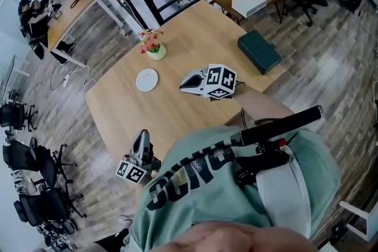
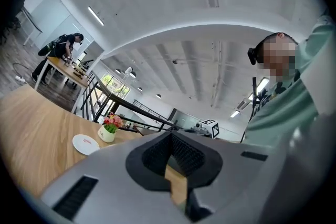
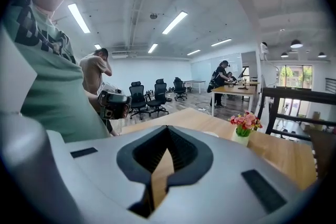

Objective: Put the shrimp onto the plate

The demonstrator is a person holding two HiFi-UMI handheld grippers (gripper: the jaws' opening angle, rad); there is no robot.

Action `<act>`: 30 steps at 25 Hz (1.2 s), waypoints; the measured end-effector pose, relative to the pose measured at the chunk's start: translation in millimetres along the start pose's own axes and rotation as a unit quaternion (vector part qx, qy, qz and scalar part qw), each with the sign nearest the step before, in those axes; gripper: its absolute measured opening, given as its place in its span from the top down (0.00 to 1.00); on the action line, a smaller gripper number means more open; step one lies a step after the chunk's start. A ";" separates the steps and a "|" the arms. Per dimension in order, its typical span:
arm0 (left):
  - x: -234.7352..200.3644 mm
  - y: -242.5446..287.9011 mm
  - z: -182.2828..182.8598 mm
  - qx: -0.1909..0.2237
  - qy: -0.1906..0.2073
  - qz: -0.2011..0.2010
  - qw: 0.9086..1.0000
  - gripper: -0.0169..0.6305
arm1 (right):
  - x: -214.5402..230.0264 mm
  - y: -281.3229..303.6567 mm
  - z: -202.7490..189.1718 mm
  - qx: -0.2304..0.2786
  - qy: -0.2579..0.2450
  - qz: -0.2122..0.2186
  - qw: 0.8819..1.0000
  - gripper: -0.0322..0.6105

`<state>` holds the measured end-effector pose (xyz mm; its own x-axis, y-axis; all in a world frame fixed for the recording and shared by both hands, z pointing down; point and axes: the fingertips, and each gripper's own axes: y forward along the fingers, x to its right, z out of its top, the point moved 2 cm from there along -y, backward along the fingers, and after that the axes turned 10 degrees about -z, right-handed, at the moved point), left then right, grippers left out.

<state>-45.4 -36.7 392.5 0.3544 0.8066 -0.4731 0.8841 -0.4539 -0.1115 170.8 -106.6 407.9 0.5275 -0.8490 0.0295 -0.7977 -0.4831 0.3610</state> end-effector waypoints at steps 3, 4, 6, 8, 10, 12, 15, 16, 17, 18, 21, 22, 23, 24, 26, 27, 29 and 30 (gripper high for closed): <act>23.7 9.7 -2.1 -0.009 0.013 0.012 1.000 0.98 | -2.7 -17.1 -13.2 0.009 0.008 0.017 1.000 0.94; 29.1 10.1 -2.5 -0.012 0.017 0.018 1.000 0.98 | -4.1 -19.5 -16.4 0.013 0.010 0.023 1.000 0.94; 35.5 9.1 -2.7 -0.014 0.023 0.031 0.999 0.98 | -7.0 -21.1 -21.4 0.019 0.013 0.034 0.999 0.94; 39.3 4.4 -0.7 -0.013 0.027 0.042 0.999 0.98 | -12.7 -18.5 -23.9 0.023 0.015 0.044 0.999 0.94; 43.1 -4.4 1.7 -0.009 0.032 0.050 0.998 0.98 | -21.8 -12.5 -24.8 0.025 0.017 0.055 0.998 0.94; 46.3 -14.6 2.0 -0.003 0.034 0.054 0.998 0.98 | -32.2 -6.1 -25.0 0.024 0.017 0.063 0.998 0.94; 47.6 -33.0 1.2 0.007 0.034 0.052 0.998 0.98 | -49.5 3.9 -21.6 0.016 0.009 0.068 0.998 0.94; 47.5 -40.7 2.1 0.012 0.034 0.050 0.998 0.98 | -55.5 8.0 -18.8 0.014 0.005 0.067 0.998 0.94; 47.3 -49.7 3.7 0.017 0.036 0.048 0.998 0.98 | -61.9 12.7 -15.1 0.011 0.002 0.066 0.998 0.94; 47.3 -60.4 5.7 0.021 0.038 0.046 0.998 0.98 | -69.2 18.2 -10.8 0.009 -0.001 0.064 0.998 0.94; 49.0 -103.1 12.3 0.030 0.049 0.042 0.997 0.98 | -99.7 39.4 5.4 0.004 -0.009 0.060 0.998 0.94; 49.9 -120.3 14.3 0.031 0.054 0.041 0.997 0.98 | -112.3 47.8 11.7 0.004 -0.010 0.058 0.998 0.94; 50.6 -138.8 16.3 0.032 0.058 0.041 0.997 0.98 | -125.8 56.7 18.3 0.004 -0.011 0.057 0.998 0.94; 50.9 -158.6 18.2 0.032 0.062 0.043 0.997 0.98 | -140.5 66.1 24.8 0.005 -0.011 0.057 0.998 0.94; 50.5 -200.5 22.2 0.033 0.067 0.046 0.996 0.98 | -171.7 84.9 36.4 0.005 -0.012 0.055 0.998 0.94; 50.0 -221.1 23.9 0.033 0.068 0.047 0.996 0.98 | -186.9 93.7 41.5 0.005 -0.013 0.054 0.998 0.94; 48.4 -259.3 25.5 0.033 0.068 0.048 0.996 0.98 | -214.0 109.4 49.7 0.003 -0.013 0.048 0.999 0.94; 46.9 -276.2 25.1 0.034 0.066 0.046 0.996 0.98 | -226.0 116.0 52.8 0.002 -0.010 0.045 0.999 0.94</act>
<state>-280.6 116.9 379.2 0.4746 0.8007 -0.3655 0.8247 -0.5497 -0.1334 -56.3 17.9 393.9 0.4482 -0.8929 0.0436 -0.8427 -0.4057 0.3539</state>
